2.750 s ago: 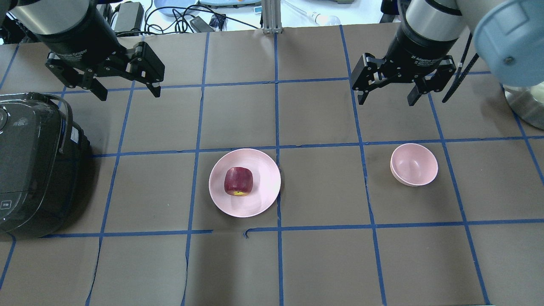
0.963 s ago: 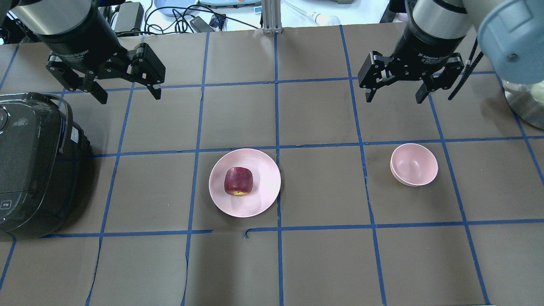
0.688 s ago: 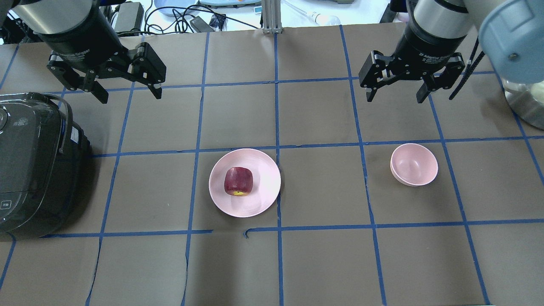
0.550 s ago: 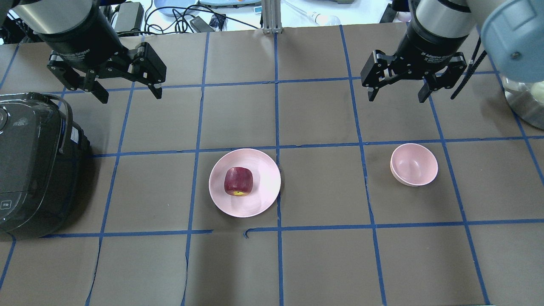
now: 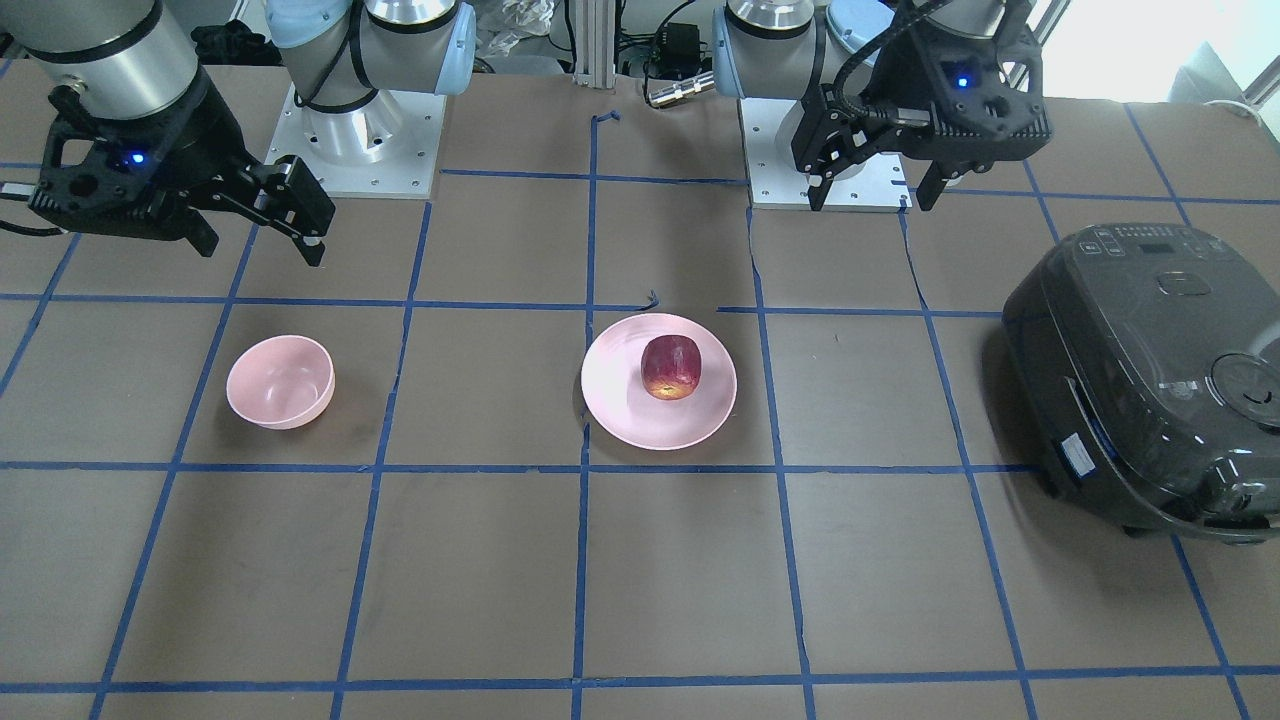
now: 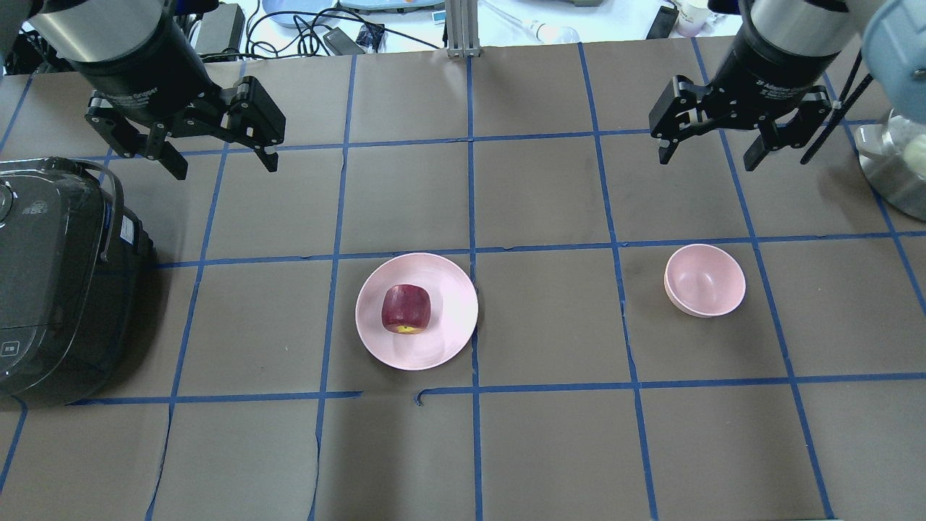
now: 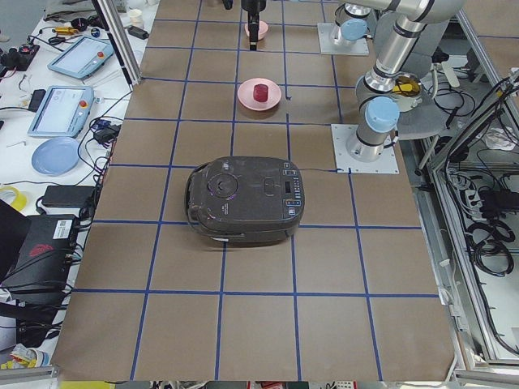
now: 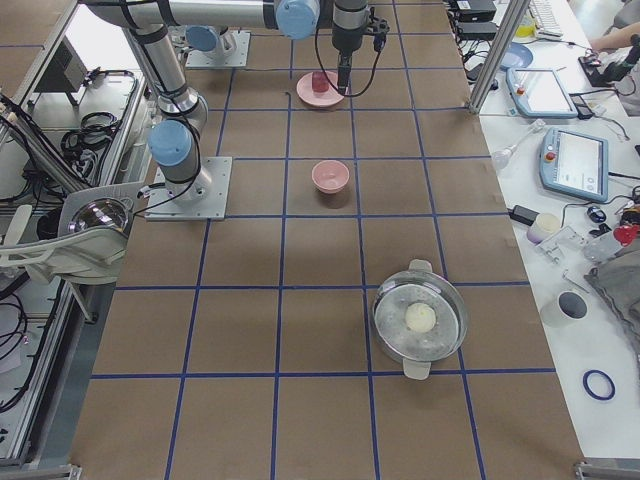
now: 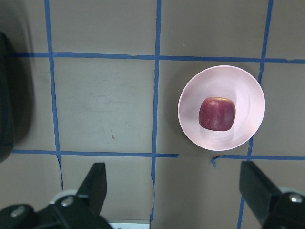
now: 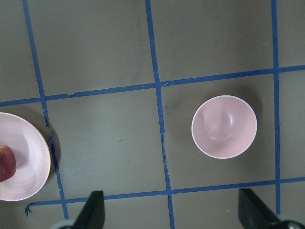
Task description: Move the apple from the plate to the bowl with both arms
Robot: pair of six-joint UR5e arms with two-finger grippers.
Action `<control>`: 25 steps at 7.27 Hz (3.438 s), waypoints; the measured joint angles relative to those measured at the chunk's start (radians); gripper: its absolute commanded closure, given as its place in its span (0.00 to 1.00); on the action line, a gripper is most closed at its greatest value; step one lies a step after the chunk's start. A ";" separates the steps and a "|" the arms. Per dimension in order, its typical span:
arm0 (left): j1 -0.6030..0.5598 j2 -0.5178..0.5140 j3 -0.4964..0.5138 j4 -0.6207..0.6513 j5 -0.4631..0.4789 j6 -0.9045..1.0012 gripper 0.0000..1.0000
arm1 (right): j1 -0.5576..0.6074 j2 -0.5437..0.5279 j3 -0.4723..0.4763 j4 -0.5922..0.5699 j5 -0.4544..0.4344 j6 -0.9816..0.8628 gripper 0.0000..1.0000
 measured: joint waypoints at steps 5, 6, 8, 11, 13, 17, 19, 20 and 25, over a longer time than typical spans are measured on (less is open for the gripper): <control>-0.151 -0.122 -0.256 0.351 0.002 -0.169 0.00 | -0.193 0.164 0.050 -0.147 0.006 -0.203 0.00; -0.180 -0.156 -0.352 0.490 0.002 -0.192 0.00 | -0.203 0.198 0.111 -0.249 0.006 -0.210 0.00; -0.238 -0.219 -0.472 0.644 0.002 -0.229 0.00 | -0.208 0.229 0.302 -0.459 0.009 -0.229 0.00; -0.274 -0.298 -0.532 0.761 0.003 -0.232 0.00 | -0.219 0.236 0.450 -0.569 -0.011 -0.333 0.00; -0.276 -0.332 -0.545 0.801 0.004 -0.230 0.27 | -0.229 0.237 0.461 -0.571 -0.052 -0.353 0.02; -0.274 -0.338 -0.536 0.841 0.005 -0.229 0.81 | -0.232 0.243 0.497 -0.565 -0.071 -0.392 1.00; -0.270 -0.293 -0.478 0.812 0.004 -0.236 0.85 | -0.234 0.243 0.489 -0.564 -0.095 -0.443 1.00; -0.266 -0.265 -0.418 0.730 0.004 -0.238 0.86 | -0.234 0.239 0.478 -0.561 -0.103 -0.446 1.00; -0.263 -0.237 -0.193 0.392 -0.015 -0.361 1.00 | -0.140 0.232 0.401 -0.442 0.113 -0.224 1.00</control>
